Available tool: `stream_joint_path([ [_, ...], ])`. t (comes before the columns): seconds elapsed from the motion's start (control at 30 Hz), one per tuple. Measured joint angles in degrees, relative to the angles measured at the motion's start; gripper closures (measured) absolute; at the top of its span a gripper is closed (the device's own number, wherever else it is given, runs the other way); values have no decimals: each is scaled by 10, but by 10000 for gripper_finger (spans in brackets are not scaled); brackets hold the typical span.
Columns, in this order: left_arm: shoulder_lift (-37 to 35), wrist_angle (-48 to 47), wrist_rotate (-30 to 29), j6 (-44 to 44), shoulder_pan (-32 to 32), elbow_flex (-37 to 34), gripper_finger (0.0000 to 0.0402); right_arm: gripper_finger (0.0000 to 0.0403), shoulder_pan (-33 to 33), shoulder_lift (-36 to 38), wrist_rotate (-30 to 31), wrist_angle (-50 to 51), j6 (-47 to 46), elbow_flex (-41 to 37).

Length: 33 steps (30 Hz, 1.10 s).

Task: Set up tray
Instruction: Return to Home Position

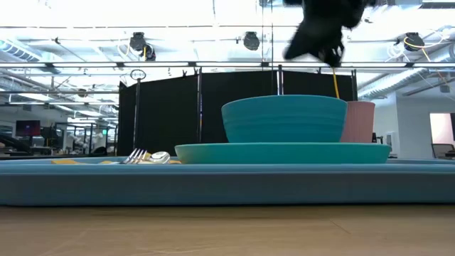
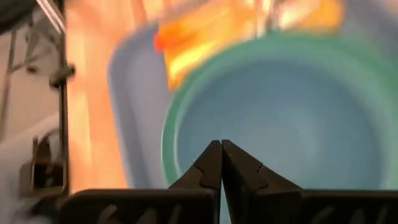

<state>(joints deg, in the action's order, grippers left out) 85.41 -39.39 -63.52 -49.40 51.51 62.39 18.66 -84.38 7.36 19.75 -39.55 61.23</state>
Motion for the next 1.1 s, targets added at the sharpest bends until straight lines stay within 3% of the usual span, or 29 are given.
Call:
stream_joint_path([
  [0.23, -1, 38, -32, 33, 1, 0, 398, 403, 56, 61, 169, -82, 172, -3],
  [0.37, -15, 57, -43, 39, -3, 0, 398, 403, 72, 75, 176, -180, 249, -32],
  [0.43, -20, 88, -32, 68, -7, 0, 399, 403, 73, 75, 151, -231, 269, -51],
  [0.57, -21, 231, 70, 219, -33, -1, 399, 403, 73, 74, 99, -349, 292, -103],
  [0.77, -26, 491, 302, 465, -105, -41, 396, 403, 71, 72, 72, -526, 368, -179],
  [1.1, -73, 576, 505, 472, -297, -139, 398, 403, -25, 72, -67, -538, 363, -188],
])
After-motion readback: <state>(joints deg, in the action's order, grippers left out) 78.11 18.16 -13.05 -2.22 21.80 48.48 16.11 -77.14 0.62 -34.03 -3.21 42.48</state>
